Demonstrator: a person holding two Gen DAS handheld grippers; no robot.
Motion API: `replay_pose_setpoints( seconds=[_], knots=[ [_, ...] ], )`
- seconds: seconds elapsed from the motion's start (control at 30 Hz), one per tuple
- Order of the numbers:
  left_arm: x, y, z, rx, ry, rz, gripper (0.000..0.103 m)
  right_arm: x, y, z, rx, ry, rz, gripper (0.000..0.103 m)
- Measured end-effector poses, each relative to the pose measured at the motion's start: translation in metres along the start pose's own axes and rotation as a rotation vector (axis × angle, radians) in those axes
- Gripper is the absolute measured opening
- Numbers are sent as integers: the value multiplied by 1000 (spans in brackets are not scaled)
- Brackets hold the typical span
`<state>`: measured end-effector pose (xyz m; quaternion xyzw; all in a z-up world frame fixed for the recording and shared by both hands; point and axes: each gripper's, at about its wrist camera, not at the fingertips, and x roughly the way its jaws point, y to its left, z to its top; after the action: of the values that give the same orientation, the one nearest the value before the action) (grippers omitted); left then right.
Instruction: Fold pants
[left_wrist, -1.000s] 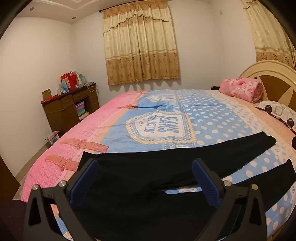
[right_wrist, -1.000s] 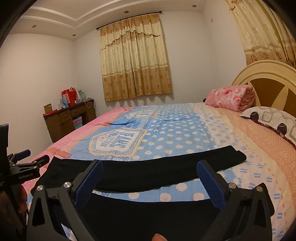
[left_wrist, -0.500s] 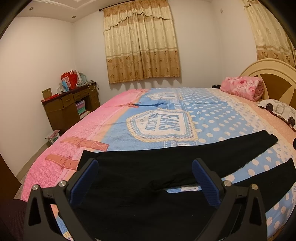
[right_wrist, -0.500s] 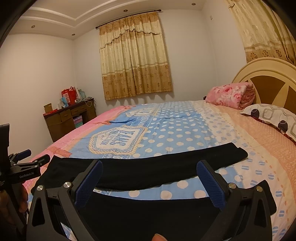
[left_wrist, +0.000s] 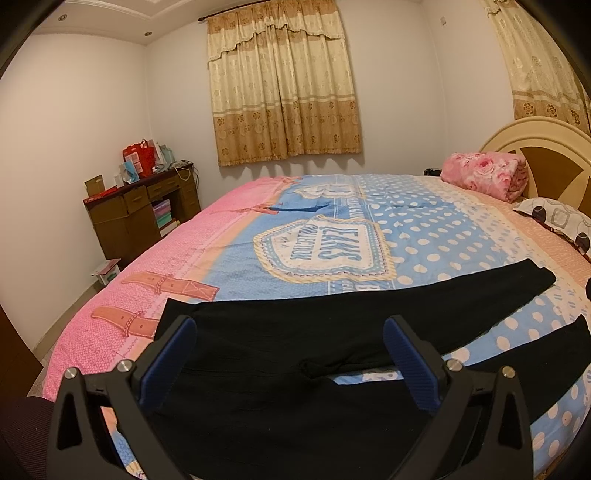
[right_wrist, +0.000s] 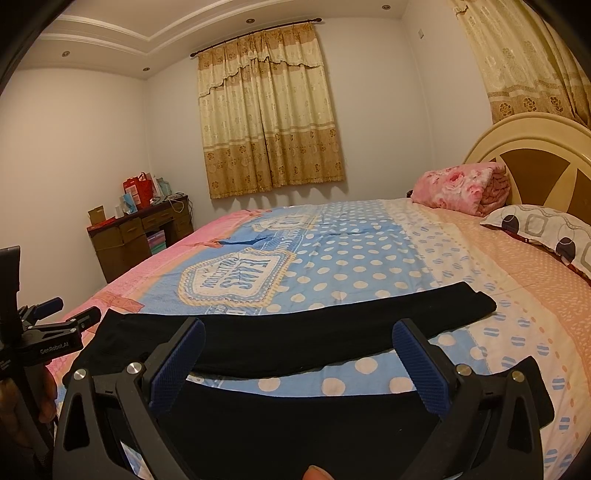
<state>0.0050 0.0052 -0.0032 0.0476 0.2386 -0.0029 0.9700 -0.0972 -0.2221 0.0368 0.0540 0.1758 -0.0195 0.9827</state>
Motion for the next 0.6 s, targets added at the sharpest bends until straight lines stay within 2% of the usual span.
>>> replay_pose_setpoints(
  seconds=[0.6],
  knots=[
    [0,0,0,1,1,1,103,3,3,-6,5,11,5,102]
  ],
)
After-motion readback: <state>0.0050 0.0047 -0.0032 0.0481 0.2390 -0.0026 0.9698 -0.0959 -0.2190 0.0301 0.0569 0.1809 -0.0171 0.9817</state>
